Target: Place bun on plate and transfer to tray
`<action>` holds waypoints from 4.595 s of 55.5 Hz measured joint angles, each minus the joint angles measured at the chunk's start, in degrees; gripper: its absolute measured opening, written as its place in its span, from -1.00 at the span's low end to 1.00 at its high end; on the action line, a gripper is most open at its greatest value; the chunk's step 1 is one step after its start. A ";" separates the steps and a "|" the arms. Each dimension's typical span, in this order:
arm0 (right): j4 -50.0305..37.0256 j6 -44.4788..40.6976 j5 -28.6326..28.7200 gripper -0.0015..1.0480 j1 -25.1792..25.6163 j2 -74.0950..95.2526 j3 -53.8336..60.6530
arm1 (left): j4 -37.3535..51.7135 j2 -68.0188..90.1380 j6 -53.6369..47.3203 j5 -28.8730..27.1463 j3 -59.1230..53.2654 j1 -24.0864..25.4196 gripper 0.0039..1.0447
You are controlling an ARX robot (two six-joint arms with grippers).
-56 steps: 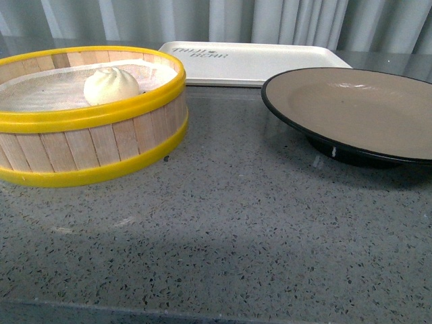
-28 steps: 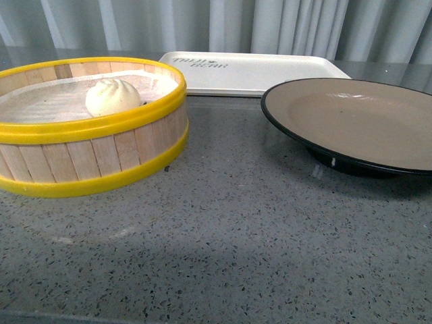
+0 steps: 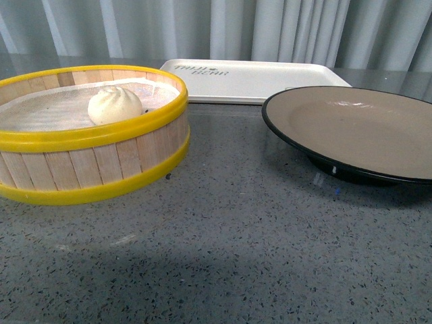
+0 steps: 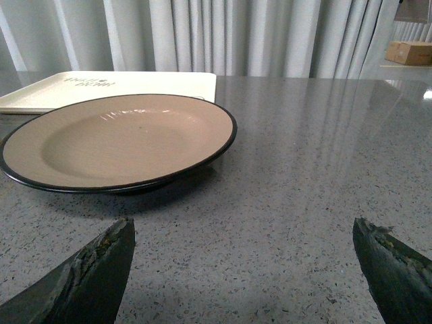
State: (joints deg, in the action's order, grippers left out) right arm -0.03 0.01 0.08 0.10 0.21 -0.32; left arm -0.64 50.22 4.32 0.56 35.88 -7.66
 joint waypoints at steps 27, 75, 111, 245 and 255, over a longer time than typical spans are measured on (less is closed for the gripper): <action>0.00 0.00 -0.02 0.84 0.00 0.00 0.00 | -7.08 39.76 -6.88 -10.86 34.69 -10.49 0.88; 0.00 0.00 -0.02 0.84 0.00 0.00 0.00 | -15.85 44.41 -5.49 -10.97 37.13 -9.92 0.88; 0.00 0.00 -0.02 0.84 0.00 0.00 0.00 | -15.80 44.89 -5.75 -10.95 36.65 -10.54 -0.60; 0.00 0.00 -0.02 0.84 0.00 0.00 0.00 | -28.33 69.68 -13.46 -17.42 72.28 -39.65 -0.93; 0.00 0.00 -0.02 0.84 0.00 0.00 0.00 | -28.26 70.23 -13.46 -18.03 71.63 -39.93 -0.93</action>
State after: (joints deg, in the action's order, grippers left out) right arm -0.03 0.01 0.05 0.10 0.21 -0.32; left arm -28.91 120.44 -9.15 -17.47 107.50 -47.59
